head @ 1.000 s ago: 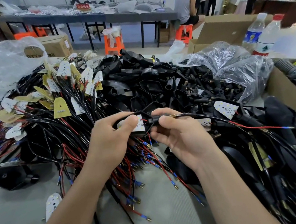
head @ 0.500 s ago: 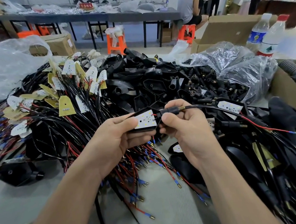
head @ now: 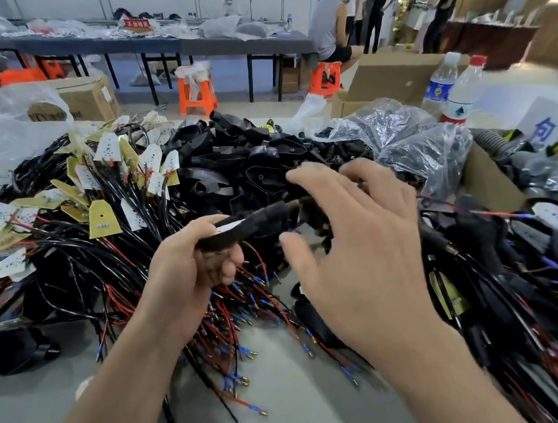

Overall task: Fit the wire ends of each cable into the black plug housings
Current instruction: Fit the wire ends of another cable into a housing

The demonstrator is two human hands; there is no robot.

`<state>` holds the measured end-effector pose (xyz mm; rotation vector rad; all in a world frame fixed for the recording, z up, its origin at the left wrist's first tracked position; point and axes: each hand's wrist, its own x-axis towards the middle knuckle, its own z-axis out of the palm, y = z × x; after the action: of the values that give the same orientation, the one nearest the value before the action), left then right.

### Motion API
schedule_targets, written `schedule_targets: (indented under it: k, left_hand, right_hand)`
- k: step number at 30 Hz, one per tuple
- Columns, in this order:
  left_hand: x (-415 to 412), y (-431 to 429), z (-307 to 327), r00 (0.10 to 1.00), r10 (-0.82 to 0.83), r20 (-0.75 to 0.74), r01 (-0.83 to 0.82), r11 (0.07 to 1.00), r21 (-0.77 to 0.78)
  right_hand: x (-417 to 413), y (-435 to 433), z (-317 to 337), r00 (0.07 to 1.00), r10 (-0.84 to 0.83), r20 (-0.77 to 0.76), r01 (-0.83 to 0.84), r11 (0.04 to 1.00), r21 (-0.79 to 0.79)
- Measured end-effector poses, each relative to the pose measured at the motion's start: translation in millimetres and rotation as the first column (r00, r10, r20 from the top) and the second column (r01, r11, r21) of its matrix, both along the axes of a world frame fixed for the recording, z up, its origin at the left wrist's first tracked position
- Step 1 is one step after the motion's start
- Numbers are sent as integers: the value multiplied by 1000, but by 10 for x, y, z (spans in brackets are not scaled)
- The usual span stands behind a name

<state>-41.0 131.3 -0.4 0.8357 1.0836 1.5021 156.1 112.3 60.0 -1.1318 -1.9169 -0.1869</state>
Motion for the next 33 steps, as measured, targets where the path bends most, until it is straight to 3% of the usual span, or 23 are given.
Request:
schedule_targets:
  k: [1, 3, 5, 7, 9, 12, 14, 16, 19, 21, 24, 28, 30, 33]
  left_hand:
    - [-2, -11, 30, 999, -34, -5, 34, 999, 6]
    - [37, -5, 114, 998, -67, -13, 67, 998, -17]
    - [157, 44, 228, 998, -55, -25, 54, 997, -47]
    - [342, 116, 367, 998, -64, -24, 63, 996, -62]
    - [581, 205, 507, 989, -138, 51, 141, 987, -70]
    - [988, 278, 689, 937, -291, 192, 306, 950, -54]
    - [1255, 295, 710, 893, -403, 198, 414, 910, -13]
    - [1458, 340, 608, 907, -421, 19, 421, 907, -17]
    - [1645, 373, 484, 889, -311, -337, 325, 946, -15]
    - [1684, 394, 417, 879, -341, -334, 361, 932, -1]
    - [1644, 407, 273, 856, -366, -366, 394, 919, 1]
    - [1519, 331, 170, 926, -223, -305, 241, 970, 25]
    - [1423, 299, 166, 922, -133, -363, 135, 991, -20]
    - [1232, 298, 175, 849, 44, -527, -65, 998, -22]
  right_hand:
    - [55, -5, 40, 980, 9, 199, 1, 999, -49]
    - [191, -22, 178, 934, -24, 357, 94, 979, -180]
    - [405, -53, 345, 958, -12, 285, 108, 940, -323]
    - [646, -94, 511, 994, 78, 78, -31, 879, -476]
    - [880, -92, 662, 996, 89, -12, -83, 853, -515]
    - [1247, -28, 712, 999, -37, -15, 24, 859, -512]
    - [1512, 7, 650, 987, -158, -2, 134, 844, -519]
    - [1728, 30, 519, 957, -287, 47, 268, 810, -522]
    - [1898, 41, 210, 881, -453, 134, 448, 711, -543]
    - [1888, 17, 14, 841, -506, 190, 514, 642, -569]
    - [1750, -24, -170, 844, -510, 165, 519, 700, -491]
    - [1387, 53, -225, 927, -372, 52, 367, 865, -342]
    - [1164, 153, -224, 956, -292, 28, 283, 891, -354]
    - [828, 294, -224, 974, -221, 54, 225, 909, -351]
